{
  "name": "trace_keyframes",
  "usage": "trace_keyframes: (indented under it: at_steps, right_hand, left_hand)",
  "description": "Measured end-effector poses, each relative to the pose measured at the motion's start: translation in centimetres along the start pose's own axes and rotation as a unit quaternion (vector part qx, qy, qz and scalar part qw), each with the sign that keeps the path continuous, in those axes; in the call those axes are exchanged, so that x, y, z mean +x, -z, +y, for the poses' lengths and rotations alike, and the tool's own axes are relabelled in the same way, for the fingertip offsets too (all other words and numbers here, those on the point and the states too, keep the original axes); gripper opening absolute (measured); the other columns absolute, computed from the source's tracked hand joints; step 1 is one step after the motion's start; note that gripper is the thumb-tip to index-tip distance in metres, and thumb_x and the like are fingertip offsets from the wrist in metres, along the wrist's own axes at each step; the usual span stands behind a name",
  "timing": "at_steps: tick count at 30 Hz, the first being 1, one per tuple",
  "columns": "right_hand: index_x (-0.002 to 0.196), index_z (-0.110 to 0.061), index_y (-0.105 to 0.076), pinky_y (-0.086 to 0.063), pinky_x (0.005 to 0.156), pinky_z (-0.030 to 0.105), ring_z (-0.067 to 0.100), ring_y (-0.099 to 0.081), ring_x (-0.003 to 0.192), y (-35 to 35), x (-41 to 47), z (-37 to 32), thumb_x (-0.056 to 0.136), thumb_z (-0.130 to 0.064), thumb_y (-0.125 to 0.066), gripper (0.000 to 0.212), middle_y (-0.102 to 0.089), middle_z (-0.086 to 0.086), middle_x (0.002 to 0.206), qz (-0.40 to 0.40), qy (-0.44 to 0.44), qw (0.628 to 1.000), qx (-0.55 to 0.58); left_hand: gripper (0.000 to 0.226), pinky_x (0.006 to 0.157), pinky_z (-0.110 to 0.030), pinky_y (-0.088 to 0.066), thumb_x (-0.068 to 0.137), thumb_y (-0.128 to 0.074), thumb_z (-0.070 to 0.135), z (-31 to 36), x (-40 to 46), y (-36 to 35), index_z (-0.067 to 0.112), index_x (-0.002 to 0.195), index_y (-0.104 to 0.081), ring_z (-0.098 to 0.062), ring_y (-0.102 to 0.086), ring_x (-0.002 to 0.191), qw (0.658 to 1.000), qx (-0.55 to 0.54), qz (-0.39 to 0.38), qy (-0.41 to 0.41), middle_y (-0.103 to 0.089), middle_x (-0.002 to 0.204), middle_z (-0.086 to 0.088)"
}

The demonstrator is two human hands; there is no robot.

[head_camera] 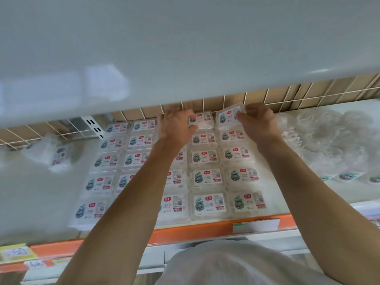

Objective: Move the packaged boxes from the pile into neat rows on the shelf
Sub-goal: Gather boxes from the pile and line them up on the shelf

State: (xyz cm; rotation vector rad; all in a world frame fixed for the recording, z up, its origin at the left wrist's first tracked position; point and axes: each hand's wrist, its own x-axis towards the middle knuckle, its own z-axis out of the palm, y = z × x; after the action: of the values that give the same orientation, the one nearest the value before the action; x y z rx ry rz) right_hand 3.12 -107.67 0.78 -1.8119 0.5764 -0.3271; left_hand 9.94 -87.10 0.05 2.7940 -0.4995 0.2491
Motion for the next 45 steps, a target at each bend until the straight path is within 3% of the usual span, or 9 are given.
trace_keyframes:
  at_steps: [5, 9, 11, 14, 17, 26, 33, 39, 45]
  right_hand:
    - [0.126, -0.018, -0.062, -0.037, 0.043, 0.007, 0.016, -0.064, 0.085, -0.8, 1.0, 0.3, 0.092, -0.031, -0.062, 0.036, -0.069, -0.002, 0.105, 0.014, -0.002, 0.998, -0.057]
    - [0.119, -0.016, -0.065, -0.038, 0.042, 0.006, 0.008, -0.064, 0.069, -1.0, 1.2, 0.6, 0.089, -0.032, -0.067, 0.034, -0.070, -0.002, 0.099, 0.013, 0.017, 0.994, -0.104]
    - [0.114, -0.014, -0.067, -0.044, 0.048, 0.012, 0.008, -0.062, 0.067, -1.2, 1.1, 1.0, 0.088, -0.029, -0.070, 0.031, -0.071, -0.001, 0.096, 0.007, 0.037, 0.990, -0.135]
    - [0.116, -0.012, -0.069, -0.057, 0.068, 0.029, 0.021, -0.068, 0.085, -1.7, 1.2, 1.5, 0.085, -0.030, -0.072, 0.036, -0.072, 0.005, 0.101, 0.019, 0.054, 0.985, -0.165]
    - [0.123, -0.010, -0.065, -0.055, 0.089, 0.042, 0.029, -0.063, 0.102, -2.1, 1.2, 1.5, 0.086, -0.029, -0.072, 0.042, -0.068, 0.009, 0.108, 0.023, 0.067, 0.984, -0.165]
    - [0.130, -0.016, -0.060, -0.048, 0.099, 0.042, 0.029, -0.055, 0.115, -2.1, 0.4, 1.3, 0.091, -0.042, -0.063, 0.048, -0.059, 0.013, 0.124, 0.003, 0.068, 0.979, -0.192]
    - [0.134, -0.016, -0.057, -0.046, 0.101, 0.037, 0.034, -0.054, 0.117, -1.1, -3.4, 0.1, 0.093, -0.031, -0.062, 0.044, -0.050, 0.015, 0.131, -0.022, 0.139, 0.967, -0.211]
    - [0.132, -0.013, -0.061, -0.048, 0.081, 0.027, 0.031, -0.066, 0.100, -0.8, -6.6, -1.5, 0.094, -0.028, -0.065, 0.041, -0.059, 0.014, 0.127, -0.115, 0.246, 0.928, -0.254]
    - [0.134, -0.017, -0.059, -0.041, 0.096, 0.028, 0.023, -0.056, 0.120, -0.2, -9.7, -3.0, 0.094, -0.036, -0.064, 0.044, -0.057, 0.007, 0.132, -0.249, 0.306, 0.872, -0.291]
  left_hand:
    - [0.031, 0.097, -0.040, -0.034, 0.090, -0.068, 0.040, -0.1, -0.4, -0.4, 0.031, 0.119, -0.066, -0.023, -0.055, 0.111, 1.000, 0.002, 0.011, -0.003, -0.063, 0.114, 0.001]
    - [0.028, 0.097, -0.040, -0.033, 0.091, -0.066, 0.040, 0.0, -0.6, -0.3, 0.031, 0.118, -0.066, -0.022, -0.054, 0.113, 1.000, 0.004, 0.019, -0.001, -0.064, 0.114, 0.002]
    - [0.028, 0.098, -0.039, -0.033, 0.091, -0.066, 0.039, 0.1, -0.6, -0.2, 0.031, 0.118, -0.066, -0.021, -0.054, 0.113, 1.000, 0.001, 0.022, -0.001, -0.065, 0.112, 0.004]
    - [0.028, 0.098, -0.040, -0.033, 0.091, -0.067, 0.038, 0.1, -0.6, -0.1, 0.031, 0.118, -0.066, -0.021, -0.055, 0.112, 1.000, -0.005, 0.020, 0.001, -0.066, 0.112, 0.004]
    - [0.028, 0.099, -0.041, -0.033, 0.091, -0.067, 0.039, 0.0, -0.4, -0.3, 0.032, 0.118, -0.066, -0.023, -0.054, 0.114, 1.000, 0.000, 0.013, 0.007, -0.064, 0.116, 0.002]
    - [0.033, 0.105, -0.042, -0.032, 0.092, -0.065, 0.038, 0.7, -0.8, 0.4, 0.029, 0.124, -0.063, -0.024, -0.050, 0.121, 1.000, 0.003, -0.019, 0.018, -0.061, 0.124, 0.001]
    - [0.036, 0.104, -0.041, -0.032, 0.092, -0.064, 0.040, 1.3, -3.4, 2.2, 0.025, 0.125, -0.065, -0.024, -0.053, 0.122, 0.997, -0.059, -0.009, 0.047, -0.064, 0.127, 0.001]
    - [0.041, 0.105, -0.043, -0.043, 0.093, -0.060, 0.047, 1.9, -8.8, 5.6, 0.027, 0.128, -0.060, -0.025, -0.057, 0.120, 0.985, -0.098, -0.046, 0.134, -0.062, 0.130, -0.001]
    - [0.041, 0.099, -0.035, -0.044, 0.094, -0.061, 0.043, 1.8, -14.7, 7.7, 0.025, 0.131, -0.060, -0.026, -0.056, 0.118, 0.974, -0.090, -0.031, 0.206, -0.062, 0.127, -0.005]
